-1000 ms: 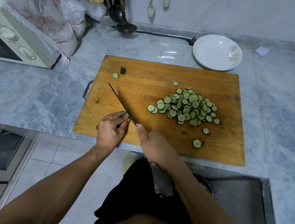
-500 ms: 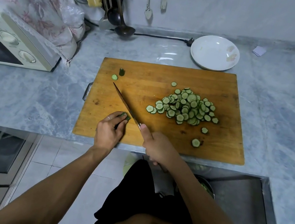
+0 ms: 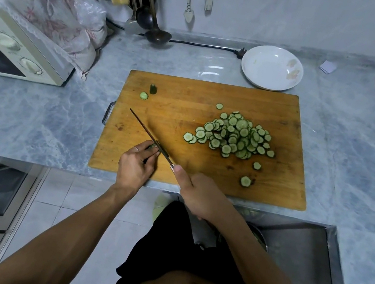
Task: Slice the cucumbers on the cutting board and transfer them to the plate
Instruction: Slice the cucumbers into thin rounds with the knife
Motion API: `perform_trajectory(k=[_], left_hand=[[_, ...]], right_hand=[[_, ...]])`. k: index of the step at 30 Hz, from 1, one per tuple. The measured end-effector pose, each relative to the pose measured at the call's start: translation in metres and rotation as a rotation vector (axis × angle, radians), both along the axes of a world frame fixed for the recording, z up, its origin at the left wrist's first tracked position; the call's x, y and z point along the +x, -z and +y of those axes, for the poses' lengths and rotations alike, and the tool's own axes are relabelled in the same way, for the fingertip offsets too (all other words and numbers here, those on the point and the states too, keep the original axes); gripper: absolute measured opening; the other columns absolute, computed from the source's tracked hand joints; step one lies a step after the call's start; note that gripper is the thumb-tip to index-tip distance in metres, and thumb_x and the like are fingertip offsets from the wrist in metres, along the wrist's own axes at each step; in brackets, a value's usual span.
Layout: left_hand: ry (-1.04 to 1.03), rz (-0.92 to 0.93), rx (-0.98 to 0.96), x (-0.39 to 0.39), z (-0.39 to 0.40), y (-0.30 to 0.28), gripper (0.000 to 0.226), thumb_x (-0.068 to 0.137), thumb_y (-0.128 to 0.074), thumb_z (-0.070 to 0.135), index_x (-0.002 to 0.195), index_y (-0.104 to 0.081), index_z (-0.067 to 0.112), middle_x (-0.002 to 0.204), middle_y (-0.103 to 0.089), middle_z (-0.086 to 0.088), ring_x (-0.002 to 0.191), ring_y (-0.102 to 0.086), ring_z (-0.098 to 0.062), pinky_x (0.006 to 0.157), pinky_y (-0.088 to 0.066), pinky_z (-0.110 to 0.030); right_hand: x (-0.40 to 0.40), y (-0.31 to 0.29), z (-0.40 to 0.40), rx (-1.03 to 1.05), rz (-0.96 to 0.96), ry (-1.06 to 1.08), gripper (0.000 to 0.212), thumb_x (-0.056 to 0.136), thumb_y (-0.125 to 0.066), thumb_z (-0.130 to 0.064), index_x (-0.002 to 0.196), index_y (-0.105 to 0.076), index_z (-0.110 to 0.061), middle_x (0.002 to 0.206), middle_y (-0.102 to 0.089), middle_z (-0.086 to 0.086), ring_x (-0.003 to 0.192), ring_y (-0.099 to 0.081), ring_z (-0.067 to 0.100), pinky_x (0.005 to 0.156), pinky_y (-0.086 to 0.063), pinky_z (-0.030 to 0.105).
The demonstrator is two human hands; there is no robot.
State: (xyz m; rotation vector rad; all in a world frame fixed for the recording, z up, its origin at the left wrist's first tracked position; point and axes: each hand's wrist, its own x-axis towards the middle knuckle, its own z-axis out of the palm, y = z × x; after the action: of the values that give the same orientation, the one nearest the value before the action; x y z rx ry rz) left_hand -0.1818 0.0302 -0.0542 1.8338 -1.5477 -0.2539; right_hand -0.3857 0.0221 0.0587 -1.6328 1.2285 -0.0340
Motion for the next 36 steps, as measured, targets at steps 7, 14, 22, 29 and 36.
perform_trajectory(k=[7, 14, 22, 29, 36], left_hand=[[-0.030, 0.015, 0.008, -0.004, -0.001, 0.000, 0.021, 0.082, -0.066, -0.003, 0.100, -0.076, 0.004, 0.115, -0.069, -0.011, 0.099, -0.068, -0.023, 0.088, -0.049, -0.021], [-0.023, 0.004, 0.016, -0.002, -0.002, 0.002, 0.025, 0.084, -0.059, 0.009, 0.102, -0.076, 0.005, 0.117, -0.068, -0.013, 0.101, -0.068, -0.026, 0.086, -0.055, -0.034], [-0.018, -0.016, 0.016, -0.003, -0.002, 0.001, 0.024, 0.082, -0.059, 0.008, 0.097, -0.077, 0.005, 0.113, -0.070, -0.012, 0.097, -0.069, -0.025, 0.083, -0.053, -0.026], [-0.008, -0.092, -0.012, 0.001, -0.001, -0.001, 0.024, 0.080, -0.067, 0.013, 0.102, -0.076, 0.008, 0.110, -0.071, -0.012, 0.097, -0.069, -0.026, 0.084, -0.056, -0.037], [-0.035, 0.000, -0.004, -0.005, -0.003, -0.004, 0.027, 0.077, -0.073, 0.001, 0.104, -0.076, 0.008, 0.110, -0.071, -0.010, 0.102, -0.067, -0.023, 0.089, -0.054, -0.033]], right_hand=[[0.001, 0.002, -0.003, 0.031, 0.003, -0.007, 0.072, 0.101, -0.020, -0.062, 0.052, -0.041, -0.013, 0.028, -0.043, -0.005, 0.031, -0.048, 0.011, 0.058, -0.051, 0.034], [0.007, 0.007, -0.007, 0.019, -0.003, -0.004, 0.073, 0.102, -0.021, -0.060, 0.051, -0.043, -0.012, 0.033, -0.045, 0.000, 0.035, -0.048, 0.011, 0.050, -0.041, 0.028], [0.023, 0.020, -0.013, 0.020, 0.018, 0.030, 0.070, 0.102, -0.021, -0.059, 0.054, -0.043, -0.013, 0.052, -0.047, 0.004, 0.049, -0.049, 0.017, 0.057, -0.038, 0.030], [0.015, 0.023, -0.019, 0.037, 0.002, 0.086, 0.072, 0.100, -0.022, -0.063, 0.061, -0.050, -0.009, 0.058, -0.052, 0.009, 0.052, -0.055, 0.025, 0.052, -0.046, 0.031], [-0.008, 0.022, -0.037, -0.075, 0.020, 0.074, 0.072, 0.101, -0.021, -0.060, 0.052, -0.042, -0.012, 0.051, -0.047, 0.007, 0.050, -0.049, 0.021, 0.058, -0.042, 0.032]])
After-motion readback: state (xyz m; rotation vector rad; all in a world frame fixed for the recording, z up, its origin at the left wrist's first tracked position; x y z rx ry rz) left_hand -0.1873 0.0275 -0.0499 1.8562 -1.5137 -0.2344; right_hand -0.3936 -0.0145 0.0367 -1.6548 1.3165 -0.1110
